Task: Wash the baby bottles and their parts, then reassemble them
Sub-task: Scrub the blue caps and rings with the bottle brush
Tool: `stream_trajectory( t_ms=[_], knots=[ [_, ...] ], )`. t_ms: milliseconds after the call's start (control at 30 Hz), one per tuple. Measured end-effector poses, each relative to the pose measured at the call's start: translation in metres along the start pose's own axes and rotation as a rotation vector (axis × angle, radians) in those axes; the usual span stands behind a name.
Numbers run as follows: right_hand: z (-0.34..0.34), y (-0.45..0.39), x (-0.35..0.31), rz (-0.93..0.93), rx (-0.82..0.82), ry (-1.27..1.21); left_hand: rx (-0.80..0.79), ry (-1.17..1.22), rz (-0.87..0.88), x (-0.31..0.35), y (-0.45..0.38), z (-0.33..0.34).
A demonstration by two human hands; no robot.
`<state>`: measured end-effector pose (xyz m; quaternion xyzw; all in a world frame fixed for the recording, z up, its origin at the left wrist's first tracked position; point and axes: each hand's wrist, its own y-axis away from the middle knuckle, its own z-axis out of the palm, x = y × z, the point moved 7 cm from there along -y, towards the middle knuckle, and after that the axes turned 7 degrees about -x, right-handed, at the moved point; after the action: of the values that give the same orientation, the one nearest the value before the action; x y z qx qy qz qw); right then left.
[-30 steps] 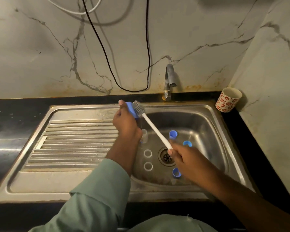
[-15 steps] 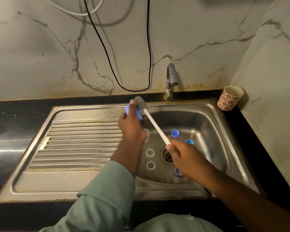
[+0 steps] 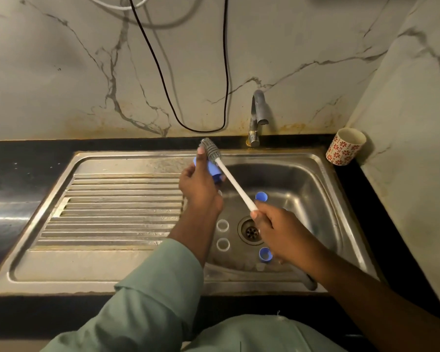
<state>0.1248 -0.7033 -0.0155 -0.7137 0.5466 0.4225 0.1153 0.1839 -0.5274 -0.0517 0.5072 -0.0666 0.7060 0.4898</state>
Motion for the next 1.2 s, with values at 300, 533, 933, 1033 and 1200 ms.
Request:
stream_trajectory(
  t_ms=[300, 533, 933, 1033, 1200],
  knots=[
    [0.005, 0.003, -0.008, -0.049, -0.012, 0.06, 0.075, 0.013, -0.09, -0.009, -0.004, -0.004],
    [0.002, 0.001, -0.007, -0.01, -0.006, 0.064, 0.0, -0.016, -0.065, -0.007, 0.002, 0.0],
    [0.008, 0.002, 0.0, -0.017, -0.031, 0.129, 0.099, 0.053, -0.049, 0.002, -0.01, -0.011],
    [0.01, 0.007, 0.004, -0.005, -0.054, 0.101, 0.075, -0.042, 0.0, 0.007, -0.01, -0.011],
    [0.008, -0.005, 0.002, -0.003, -0.008, 0.021, -0.026, 0.026, 0.054, 0.016, -0.007, 0.001]
  ],
)
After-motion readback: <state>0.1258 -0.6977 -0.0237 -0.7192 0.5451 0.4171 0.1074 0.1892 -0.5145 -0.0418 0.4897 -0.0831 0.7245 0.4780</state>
